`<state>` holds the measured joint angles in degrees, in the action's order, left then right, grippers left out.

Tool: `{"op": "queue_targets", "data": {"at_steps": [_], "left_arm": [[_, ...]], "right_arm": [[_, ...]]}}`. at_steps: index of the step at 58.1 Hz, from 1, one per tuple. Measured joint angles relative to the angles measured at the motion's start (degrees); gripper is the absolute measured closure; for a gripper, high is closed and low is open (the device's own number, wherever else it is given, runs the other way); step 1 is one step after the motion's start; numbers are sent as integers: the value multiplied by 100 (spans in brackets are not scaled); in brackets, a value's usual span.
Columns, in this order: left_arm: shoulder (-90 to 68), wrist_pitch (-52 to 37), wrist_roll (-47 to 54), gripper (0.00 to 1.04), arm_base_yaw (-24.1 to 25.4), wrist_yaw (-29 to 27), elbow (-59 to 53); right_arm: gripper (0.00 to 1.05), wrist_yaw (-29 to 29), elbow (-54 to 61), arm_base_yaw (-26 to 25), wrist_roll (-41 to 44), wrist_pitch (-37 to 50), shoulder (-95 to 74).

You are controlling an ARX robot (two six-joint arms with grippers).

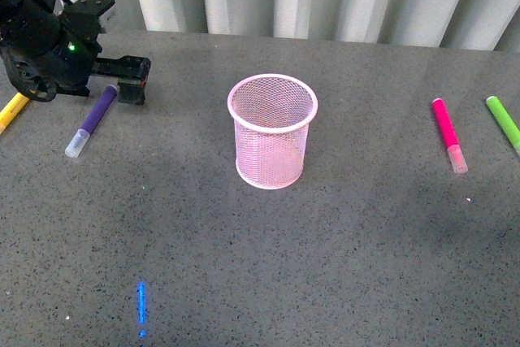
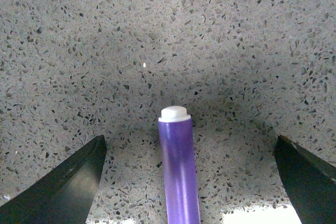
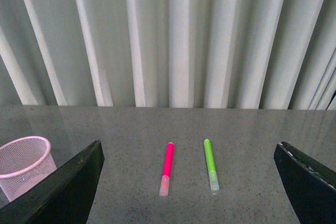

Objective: Insert purple and pink pens into pink cup

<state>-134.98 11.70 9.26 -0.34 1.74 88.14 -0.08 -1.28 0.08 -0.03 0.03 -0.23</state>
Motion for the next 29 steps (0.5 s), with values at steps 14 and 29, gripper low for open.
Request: {"op": "queue_targets", "data": {"at_steps": [14,29], "left_arm": [[48,-44,7,16,22,4,-131],[125,-275,-44,61,-4,-37,-326]], "right_arm": [[7,0,0,0,0,0,0],[7,0,0,0,0,0,0]]}}
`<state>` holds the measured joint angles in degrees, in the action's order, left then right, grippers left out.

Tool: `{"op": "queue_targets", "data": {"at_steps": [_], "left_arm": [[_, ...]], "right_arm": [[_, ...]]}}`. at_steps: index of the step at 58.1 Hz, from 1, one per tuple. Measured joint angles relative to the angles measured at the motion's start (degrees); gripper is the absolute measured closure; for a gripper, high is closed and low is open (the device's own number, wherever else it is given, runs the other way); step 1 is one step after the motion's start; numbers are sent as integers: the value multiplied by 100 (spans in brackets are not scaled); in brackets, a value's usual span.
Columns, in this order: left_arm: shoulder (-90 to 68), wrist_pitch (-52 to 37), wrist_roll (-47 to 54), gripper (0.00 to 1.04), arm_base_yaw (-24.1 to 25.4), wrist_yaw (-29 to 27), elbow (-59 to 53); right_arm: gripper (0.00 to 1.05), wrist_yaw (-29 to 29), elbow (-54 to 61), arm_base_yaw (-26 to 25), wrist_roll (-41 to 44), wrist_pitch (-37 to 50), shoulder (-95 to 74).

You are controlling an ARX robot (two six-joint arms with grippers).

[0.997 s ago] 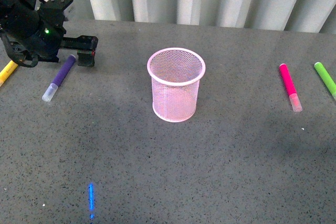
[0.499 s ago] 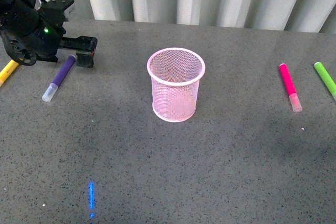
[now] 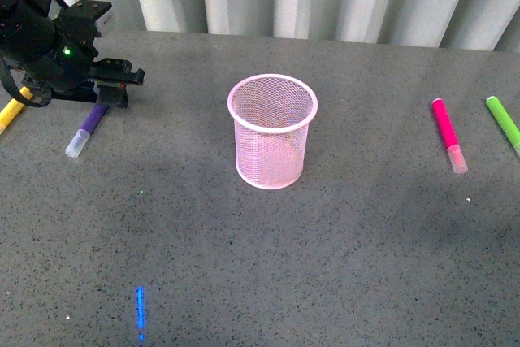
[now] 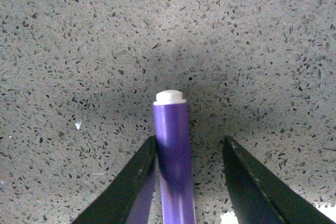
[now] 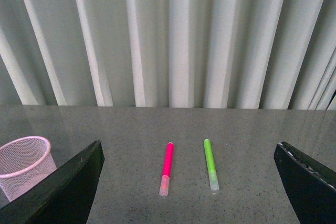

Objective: Insert purple and pink pens into pink cup

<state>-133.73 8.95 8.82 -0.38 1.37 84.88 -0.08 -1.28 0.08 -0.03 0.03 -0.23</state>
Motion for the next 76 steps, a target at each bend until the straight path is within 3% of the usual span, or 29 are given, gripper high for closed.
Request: {"op": "queue_targets", "data": {"at_steps": [6,11,25,37,51,57,63,70,76], "left_arm": [[66,-81,-72,84,-50,-37,-149],[111,-114,-111,91,-70,-125,-219],[337,-577,-348,92,-74,-127,-660],[761,-1506,-713,92,-55,269,-1384],[2074,-4079,-1480,92,-197,358,-2747],[2483,-5718,-2280,92,-612,-52,-3552],[2334,-7346,-3132,92,-1521,-398,-4002],[1864,-8231,-3383,92,-2557,-1318,-3943],[1679,-8498,-3421,92,-2876,-1585,-3875]], "right_arm": [[7,0,0,0,0,0,0],[7,0,0,0,0,0,0],[7,0,0,0,0,0,0],[7,0,0,0,0,0,0],[7,0,0,0,0,0,0],[7,0,0,0,0,0,0],[7,0,0,0,0,0,0],[7,0,0,0,0,0,0],[7,-2,0,0,0,0,0]]}}
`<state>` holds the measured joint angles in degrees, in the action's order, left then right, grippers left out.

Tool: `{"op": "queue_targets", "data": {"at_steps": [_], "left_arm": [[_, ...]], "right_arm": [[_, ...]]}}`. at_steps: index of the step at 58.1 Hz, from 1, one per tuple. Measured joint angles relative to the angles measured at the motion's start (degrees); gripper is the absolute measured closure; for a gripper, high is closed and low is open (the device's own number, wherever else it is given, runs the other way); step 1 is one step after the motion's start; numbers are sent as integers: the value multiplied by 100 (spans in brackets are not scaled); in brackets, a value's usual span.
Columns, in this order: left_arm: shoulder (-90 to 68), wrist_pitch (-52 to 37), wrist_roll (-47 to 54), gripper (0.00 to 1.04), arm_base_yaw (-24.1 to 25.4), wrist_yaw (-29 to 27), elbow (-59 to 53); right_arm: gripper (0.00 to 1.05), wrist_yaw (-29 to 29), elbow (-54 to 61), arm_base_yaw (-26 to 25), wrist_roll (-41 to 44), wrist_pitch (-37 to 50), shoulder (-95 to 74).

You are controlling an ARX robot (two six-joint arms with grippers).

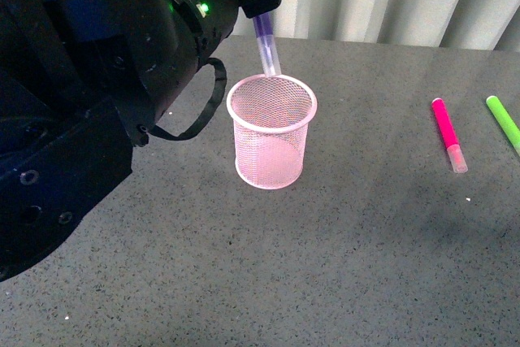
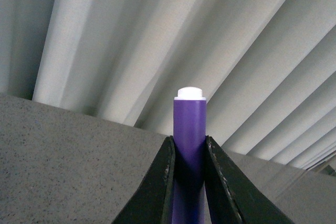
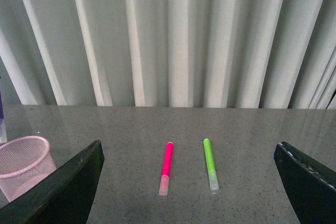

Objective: Insert purple and pink pens into pink cup

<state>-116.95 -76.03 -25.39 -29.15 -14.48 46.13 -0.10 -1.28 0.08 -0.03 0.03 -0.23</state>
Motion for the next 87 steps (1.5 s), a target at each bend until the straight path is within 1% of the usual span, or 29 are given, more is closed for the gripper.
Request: {"op": "queue_targets", "data": {"at_steps": [16,57,61,62,63,64,66,68,74,77,78,81,82,83,87], "left_arm": [[-258,-365,-24,92,20,-238,28],[-562,-385,-39,92,9,-254,28],[-876,-380,-39,92,-129,-479,192],[-997,-350,-44,87,-175,-498,267],[-1095,-291,-81,83,-188,-431,295],[-1187,-195,-149,77,-214,-313,291],[-1261,-133,-181,71,-249,-345,271],[-1257,-79,-267,62,-249,-295,232],[-839,94,-358,35,-199,-295,57],[-549,258,-302,24,-153,-197,-81],[-492,302,-289,22,-144,-181,-105],[33,741,-175,8,-48,-20,-326],[181,876,-109,5,-26,13,-376],[254,949,-90,5,-15,11,-402],[769,1419,197,7,92,162,-603]], "right_arm": [[7,2,0,0,0,0,0],[7,2,0,0,0,0,0],[7,0,0,0,0,0,0],[7,4,0,0,2,0,0],[7,17,0,0,0,0,0],[7,20,0,2,0,0,0],[7,15,0,0,0,0,0],[7,15,0,0,0,0,-2],[7,4,0,0,0,0,0],[7,7,0,0,0,0,0],[7,4,0,0,0,0,0],[7,4,0,0,0,0,0],[7,4,0,0,0,0,0],[7,2,0,0,0,0,0],[7,4,0,0,0,0,0]]}}
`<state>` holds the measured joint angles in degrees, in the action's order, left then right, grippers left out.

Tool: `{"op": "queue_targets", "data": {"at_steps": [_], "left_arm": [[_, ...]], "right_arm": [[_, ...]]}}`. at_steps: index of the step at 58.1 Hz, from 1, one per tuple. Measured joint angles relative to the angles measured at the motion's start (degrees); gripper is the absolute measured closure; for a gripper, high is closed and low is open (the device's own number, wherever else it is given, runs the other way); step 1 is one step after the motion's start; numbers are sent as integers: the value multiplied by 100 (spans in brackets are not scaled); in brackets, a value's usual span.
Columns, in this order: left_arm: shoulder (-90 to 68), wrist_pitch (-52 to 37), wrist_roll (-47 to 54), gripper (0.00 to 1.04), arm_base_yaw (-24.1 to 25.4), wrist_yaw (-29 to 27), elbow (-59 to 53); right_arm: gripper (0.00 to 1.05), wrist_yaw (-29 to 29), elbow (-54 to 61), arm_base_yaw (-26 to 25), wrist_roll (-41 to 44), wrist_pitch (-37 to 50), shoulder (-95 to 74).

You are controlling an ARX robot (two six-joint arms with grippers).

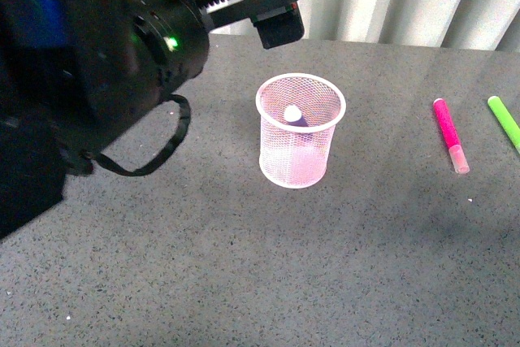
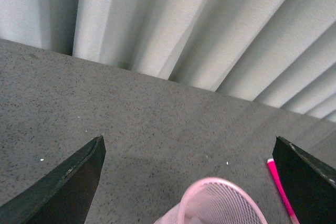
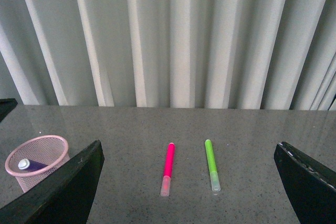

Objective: Insert purple and pink pens into pink cup

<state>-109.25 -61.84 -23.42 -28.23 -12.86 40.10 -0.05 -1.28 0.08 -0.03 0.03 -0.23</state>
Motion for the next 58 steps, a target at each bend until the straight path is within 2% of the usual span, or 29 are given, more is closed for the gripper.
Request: {"op": "queue_targets", "data": {"at_steps": [9,17,21,29,31,35,40,44,45,58], "left_arm": [[1154,1373,752,7,269,120,-433],[2763,3333,1888,7,542,260,-1226],[3462,3672,2050,7,555,389,-1676],[3886,3694,2173,7,553,378,-1832],[3738,3187,2216,11,507,39,-1961],[3364,1377,2251,23,575,-649,-2503],[3440,197,2269,38,815,-627,-3047],[3836,76,2277,49,1008,-485,-3178],[4035,111,2280,54,1091,-396,-3237],[5294,977,2295,101,1672,199,-3694]], "right_arm": [[7,-2,0,0,0,0,0],[7,0,0,0,0,0,0],[7,0,0,0,0,0,0],[7,4,0,0,0,0,0],[7,7,0,2,0,0,0],[7,2,0,0,2,0,-2],[7,-20,0,0,0,0,-2],[7,-7,0,0,0,0,-2],[7,-7,0,0,0,0,-2],[7,4,0,0,0,0,0]]}}
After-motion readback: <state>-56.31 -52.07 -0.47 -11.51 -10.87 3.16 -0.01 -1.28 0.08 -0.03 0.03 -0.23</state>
